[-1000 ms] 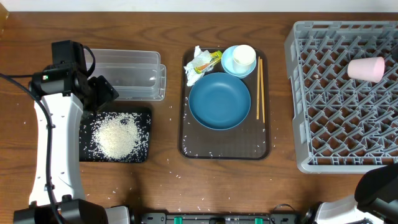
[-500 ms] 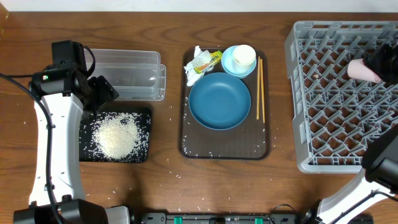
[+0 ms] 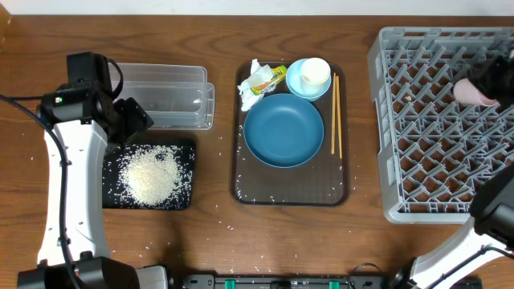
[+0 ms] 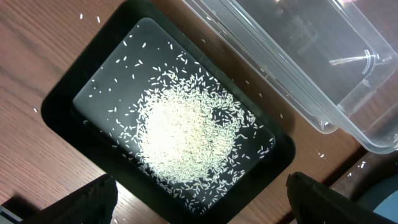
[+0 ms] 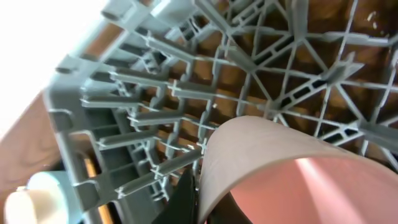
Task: Sort waste into correct bins and load items into the dishwasher rack
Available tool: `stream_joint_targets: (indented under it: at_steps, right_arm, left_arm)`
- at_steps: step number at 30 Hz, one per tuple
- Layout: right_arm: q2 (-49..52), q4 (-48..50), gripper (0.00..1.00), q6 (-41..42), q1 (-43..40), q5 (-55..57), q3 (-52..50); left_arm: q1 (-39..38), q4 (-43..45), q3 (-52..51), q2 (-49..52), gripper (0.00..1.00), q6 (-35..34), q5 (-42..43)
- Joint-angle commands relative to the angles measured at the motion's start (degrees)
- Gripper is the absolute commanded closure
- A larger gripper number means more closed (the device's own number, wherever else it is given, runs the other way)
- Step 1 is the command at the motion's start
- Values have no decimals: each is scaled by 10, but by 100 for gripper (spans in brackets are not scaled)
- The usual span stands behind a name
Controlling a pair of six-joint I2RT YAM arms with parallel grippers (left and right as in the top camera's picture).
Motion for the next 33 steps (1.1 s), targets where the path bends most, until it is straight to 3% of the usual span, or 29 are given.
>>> stream_joint_targets:
  at_steps: [1, 5, 12, 19, 29, 33]
  right_arm:
    - [-18, 32, 99, 4, -49, -133, 7]
    - [-11, 88, 99, 4, -83, -271, 7]
    - [37, 176, 99, 25, -93, -399, 7]
    - [135, 279, 99, 134, -94, -466, 7]
    - [165, 253, 99, 135, -127, -483, 7]
    - [165, 207, 93, 105, -145, -476, 7]
  left_arm:
    - [1, 0, -3, -9, 10, -3, -1]
    - [1, 0, -3, -9, 10, -3, -1]
    - [1, 0, -3, -9, 10, -3, -1]
    - [1, 0, -3, -9, 10, -3, -1]
    - [1, 0, -3, -9, 10, -3, -1]
    - [1, 0, -3, -9, 10, -3, -1]
